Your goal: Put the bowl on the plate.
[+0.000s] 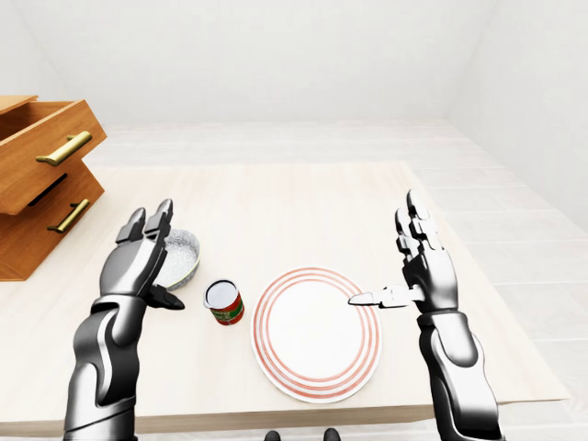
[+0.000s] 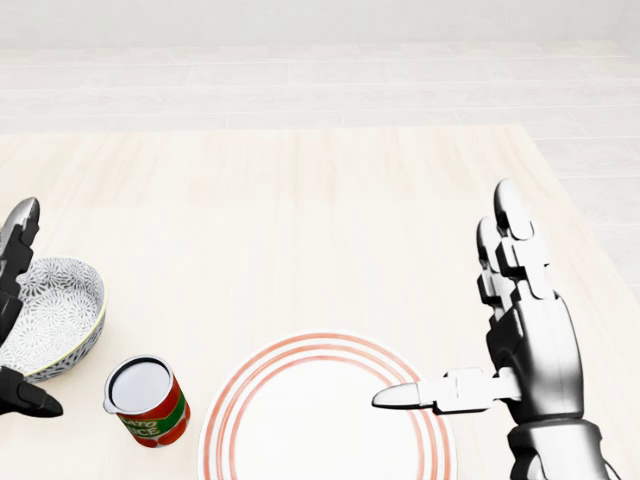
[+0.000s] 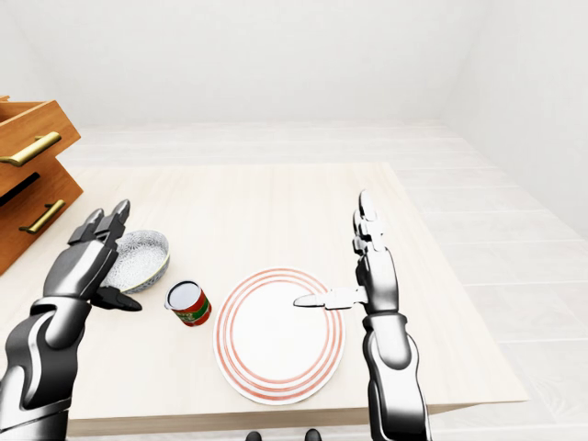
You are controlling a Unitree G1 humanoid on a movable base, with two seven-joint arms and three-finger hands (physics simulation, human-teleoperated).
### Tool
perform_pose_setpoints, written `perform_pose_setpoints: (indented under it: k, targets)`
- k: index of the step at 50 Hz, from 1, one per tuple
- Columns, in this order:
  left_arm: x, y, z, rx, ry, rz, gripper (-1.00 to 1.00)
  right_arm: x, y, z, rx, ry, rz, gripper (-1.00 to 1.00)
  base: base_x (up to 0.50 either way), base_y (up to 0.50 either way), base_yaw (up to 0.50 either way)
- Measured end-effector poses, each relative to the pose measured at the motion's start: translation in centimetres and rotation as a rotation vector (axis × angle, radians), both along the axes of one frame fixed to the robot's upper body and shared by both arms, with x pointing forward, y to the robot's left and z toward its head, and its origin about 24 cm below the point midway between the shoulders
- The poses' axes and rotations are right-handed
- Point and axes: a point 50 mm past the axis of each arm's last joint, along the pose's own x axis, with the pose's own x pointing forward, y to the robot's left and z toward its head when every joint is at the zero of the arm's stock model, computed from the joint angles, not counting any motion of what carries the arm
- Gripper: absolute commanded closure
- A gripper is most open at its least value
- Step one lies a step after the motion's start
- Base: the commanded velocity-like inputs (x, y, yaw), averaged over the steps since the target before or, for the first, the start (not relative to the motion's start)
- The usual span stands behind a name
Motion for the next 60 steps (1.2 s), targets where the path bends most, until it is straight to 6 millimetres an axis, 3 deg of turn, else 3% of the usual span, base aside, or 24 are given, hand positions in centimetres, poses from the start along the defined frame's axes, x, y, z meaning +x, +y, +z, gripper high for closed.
perform_pose_setpoints:
  k: [60]
  targets:
    - [2.7, 1.9, -4.6, 0.032, 0.164, 0.069, -1.0, -0.8, -0.2, -0.3, 0.003, 0.012, -0.009, -1.0, 0.0, 0.0, 0.0]
